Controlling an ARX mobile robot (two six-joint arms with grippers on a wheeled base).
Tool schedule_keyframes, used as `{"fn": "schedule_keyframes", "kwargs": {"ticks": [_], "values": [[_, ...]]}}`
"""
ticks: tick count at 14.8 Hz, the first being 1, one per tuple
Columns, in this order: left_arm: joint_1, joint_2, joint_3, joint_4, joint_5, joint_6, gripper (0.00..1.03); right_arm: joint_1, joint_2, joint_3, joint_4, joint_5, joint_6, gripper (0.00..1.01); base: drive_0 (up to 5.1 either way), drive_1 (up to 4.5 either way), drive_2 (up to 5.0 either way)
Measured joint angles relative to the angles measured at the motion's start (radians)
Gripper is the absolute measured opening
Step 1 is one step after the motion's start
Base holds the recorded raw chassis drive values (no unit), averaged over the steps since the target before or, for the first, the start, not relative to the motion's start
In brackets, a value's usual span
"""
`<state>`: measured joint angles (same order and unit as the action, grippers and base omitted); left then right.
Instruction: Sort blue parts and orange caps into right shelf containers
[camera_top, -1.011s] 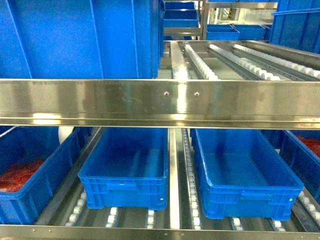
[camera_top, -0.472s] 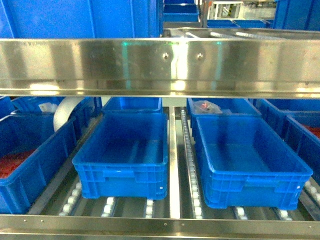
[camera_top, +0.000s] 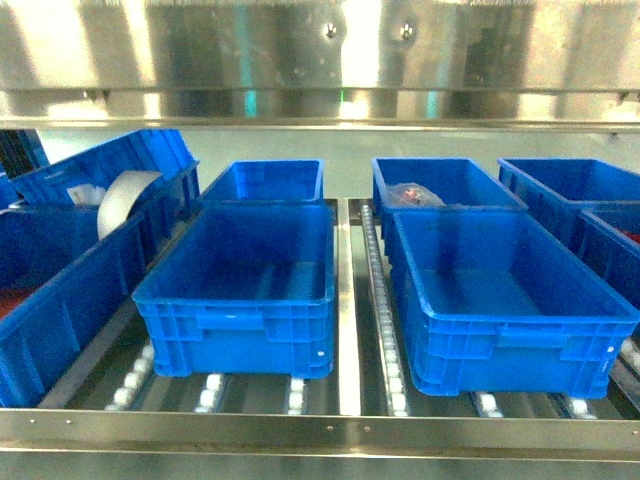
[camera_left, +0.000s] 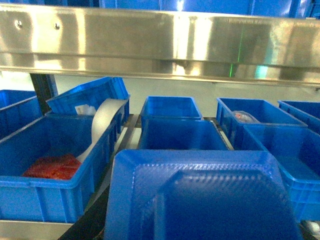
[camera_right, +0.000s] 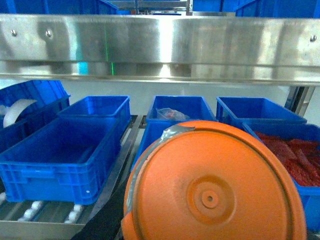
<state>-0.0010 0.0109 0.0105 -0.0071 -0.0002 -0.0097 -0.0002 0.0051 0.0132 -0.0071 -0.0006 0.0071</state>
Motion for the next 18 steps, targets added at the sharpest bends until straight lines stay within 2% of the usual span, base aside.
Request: {"fn": "schedule_keyframes", "kwargs": {"ticks": [18], "values": [[0.000, 0.000, 0.000, -0.001, 0.000, 0.003, 0.43, 0.000, 0.000, 0.000, 0.001, 0.000, -0.001, 0.44, 0.0, 0.00, 0.0]]}}
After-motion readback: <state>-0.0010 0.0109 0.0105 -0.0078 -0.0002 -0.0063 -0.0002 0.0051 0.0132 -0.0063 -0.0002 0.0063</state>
